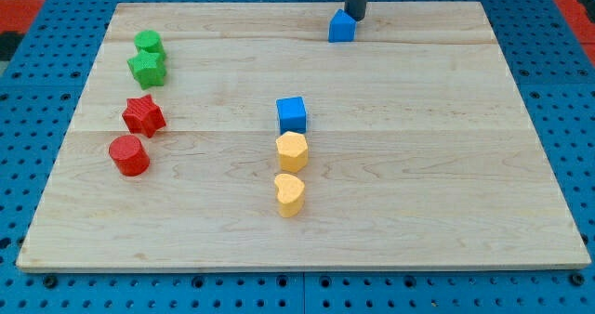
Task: Move the blue triangle above to the blue cube
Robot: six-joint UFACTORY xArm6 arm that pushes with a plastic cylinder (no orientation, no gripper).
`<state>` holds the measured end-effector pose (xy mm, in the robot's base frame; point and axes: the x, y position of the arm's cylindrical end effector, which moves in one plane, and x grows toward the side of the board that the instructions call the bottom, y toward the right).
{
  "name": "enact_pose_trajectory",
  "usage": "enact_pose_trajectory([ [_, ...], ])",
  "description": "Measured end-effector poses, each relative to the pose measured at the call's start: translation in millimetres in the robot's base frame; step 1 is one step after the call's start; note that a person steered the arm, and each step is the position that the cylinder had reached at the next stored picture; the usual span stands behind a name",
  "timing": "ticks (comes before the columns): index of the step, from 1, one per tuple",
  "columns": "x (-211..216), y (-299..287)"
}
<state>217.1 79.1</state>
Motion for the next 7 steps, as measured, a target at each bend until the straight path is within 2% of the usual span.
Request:
enact_pose_trajectory([
  [2,52,-45],
  [4,68,2],
  [5,81,-9],
  [7,107,-69],
])
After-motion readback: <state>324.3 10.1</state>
